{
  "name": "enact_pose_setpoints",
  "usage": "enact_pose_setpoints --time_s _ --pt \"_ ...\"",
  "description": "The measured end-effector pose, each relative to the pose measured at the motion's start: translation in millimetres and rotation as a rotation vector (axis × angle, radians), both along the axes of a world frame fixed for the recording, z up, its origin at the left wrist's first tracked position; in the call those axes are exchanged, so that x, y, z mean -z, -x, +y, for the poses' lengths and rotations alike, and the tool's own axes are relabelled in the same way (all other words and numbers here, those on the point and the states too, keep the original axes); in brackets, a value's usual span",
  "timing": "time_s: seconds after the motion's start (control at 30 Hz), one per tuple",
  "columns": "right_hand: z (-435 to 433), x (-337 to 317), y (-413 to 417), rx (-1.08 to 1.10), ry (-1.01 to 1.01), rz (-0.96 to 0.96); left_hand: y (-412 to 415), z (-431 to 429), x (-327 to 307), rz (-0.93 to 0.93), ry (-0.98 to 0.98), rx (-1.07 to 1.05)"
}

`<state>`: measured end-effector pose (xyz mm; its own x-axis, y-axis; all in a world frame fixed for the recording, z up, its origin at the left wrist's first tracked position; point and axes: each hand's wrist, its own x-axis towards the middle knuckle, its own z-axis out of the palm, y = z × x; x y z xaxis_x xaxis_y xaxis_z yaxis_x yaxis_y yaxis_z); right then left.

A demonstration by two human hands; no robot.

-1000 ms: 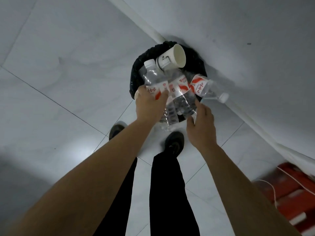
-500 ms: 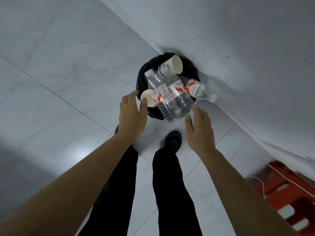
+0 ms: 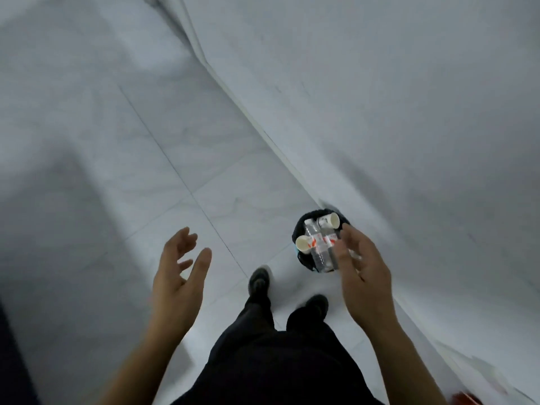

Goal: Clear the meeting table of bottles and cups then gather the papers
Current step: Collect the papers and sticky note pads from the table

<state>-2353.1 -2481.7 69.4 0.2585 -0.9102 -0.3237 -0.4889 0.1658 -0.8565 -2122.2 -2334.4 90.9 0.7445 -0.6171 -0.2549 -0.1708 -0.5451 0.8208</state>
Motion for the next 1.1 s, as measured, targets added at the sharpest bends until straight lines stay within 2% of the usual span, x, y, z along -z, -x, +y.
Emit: enact_pose_setpoints --time_s 0.17,0.43,0.63,0.87,1.1 --pt "15.1 -57.6 -19.5 -0.04 -0.001 -0.195 5.6 62.3 -52.5 -0.048 0.129 -0.281" --pt "18.1 -62.7 -124.7 -0.347 -0.004 -0.241 -35.8 117.8 -60.5 -0.099 0.195 -0.52" --pt "20.2 -65.0 -260.0 -0.518 0.167 -0.191 -146.8 130.1 -47.6 -0.085 0.34 -0.673" --pt "27.9 -98.0 -427.2 -0.677 0.26 -0.254 -297.9 143.5 -75.7 -0.17 0.459 -0.733" --pt "12.9 -73.6 -566.5 -0.698 0.252 -0.266 -429.9 133.7 -55.7 -0.172 0.434 -0.768"
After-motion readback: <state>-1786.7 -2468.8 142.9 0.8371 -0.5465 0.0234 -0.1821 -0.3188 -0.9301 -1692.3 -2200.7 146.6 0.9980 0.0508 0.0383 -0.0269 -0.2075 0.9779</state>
